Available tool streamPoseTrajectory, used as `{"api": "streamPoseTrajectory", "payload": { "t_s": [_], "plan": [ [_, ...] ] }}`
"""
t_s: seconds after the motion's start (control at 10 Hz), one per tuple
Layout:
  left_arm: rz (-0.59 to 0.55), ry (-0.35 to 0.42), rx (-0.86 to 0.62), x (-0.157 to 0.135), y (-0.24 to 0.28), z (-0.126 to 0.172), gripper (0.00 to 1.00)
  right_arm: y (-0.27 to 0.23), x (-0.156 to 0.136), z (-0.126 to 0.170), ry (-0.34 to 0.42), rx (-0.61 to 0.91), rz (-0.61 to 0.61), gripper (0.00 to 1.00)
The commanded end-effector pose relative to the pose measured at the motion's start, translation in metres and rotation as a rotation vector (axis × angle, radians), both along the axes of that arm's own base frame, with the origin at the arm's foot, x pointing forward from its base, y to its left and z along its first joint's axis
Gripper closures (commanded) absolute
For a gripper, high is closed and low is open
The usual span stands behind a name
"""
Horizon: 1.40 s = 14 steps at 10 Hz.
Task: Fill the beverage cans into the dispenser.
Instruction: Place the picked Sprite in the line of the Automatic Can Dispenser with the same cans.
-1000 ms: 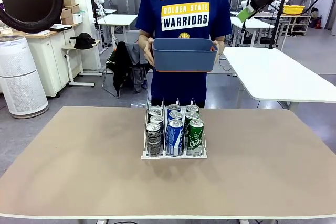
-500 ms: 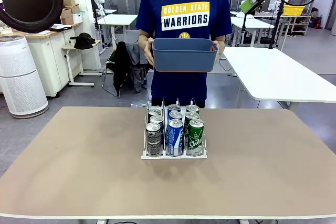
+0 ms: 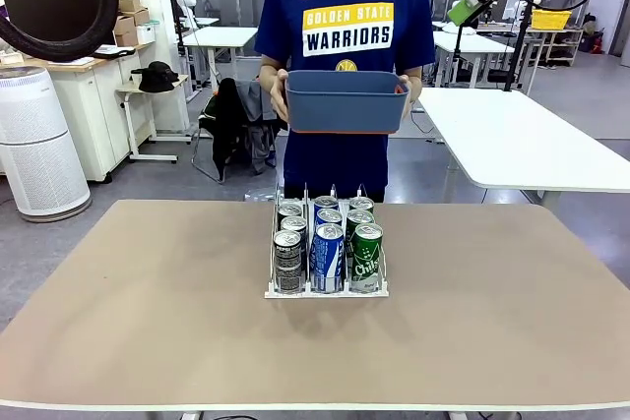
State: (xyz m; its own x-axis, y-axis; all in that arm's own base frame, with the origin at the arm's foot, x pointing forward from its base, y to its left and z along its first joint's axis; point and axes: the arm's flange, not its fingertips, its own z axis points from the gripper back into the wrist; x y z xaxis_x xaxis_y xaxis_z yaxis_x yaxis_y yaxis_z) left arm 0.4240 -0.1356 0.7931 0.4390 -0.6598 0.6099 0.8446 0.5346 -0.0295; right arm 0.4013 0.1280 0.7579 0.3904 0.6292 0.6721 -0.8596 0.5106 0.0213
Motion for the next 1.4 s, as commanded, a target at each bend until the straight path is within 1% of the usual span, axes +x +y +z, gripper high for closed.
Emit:
{"api": "streamPoseTrajectory", "payload": {
  "t_s": [0.0,0.1,0.2,0.3,1.3],
  "plan": [
    [-0.011,-0.01,-0.017,-0.0007,0.0021,-0.0031,0.0,0.0022,-0.0014,0.0007,-0.012,-0.027,-0.051,0.0],
    [-0.011,-0.01,-0.017,-0.0007,0.0021,-0.0031,0.0,0.0015,-0.0014,0.0005,-0.015,-0.025,-0.051,0.0],
    [-0.011,-0.01,-0.017,-0.0007,0.0021,-0.0031,0.0,0.0006,0.0062,-0.0038,-0.01,-0.042,-0.084,0.0],
    [-0.011,-0.01,-0.017,-0.0007,0.0021,-0.0031,0.0,-0.0008,-0.0001,0.0015,-0.008,-0.005,-0.009,0.0],
    [-0.011,-0.01,-0.017,-0.0007,0.0021,-0.0031,0.0,-0.0008,-0.0001,0.0015,-0.008,-0.005,-0.009,0.0]
  ]
}}
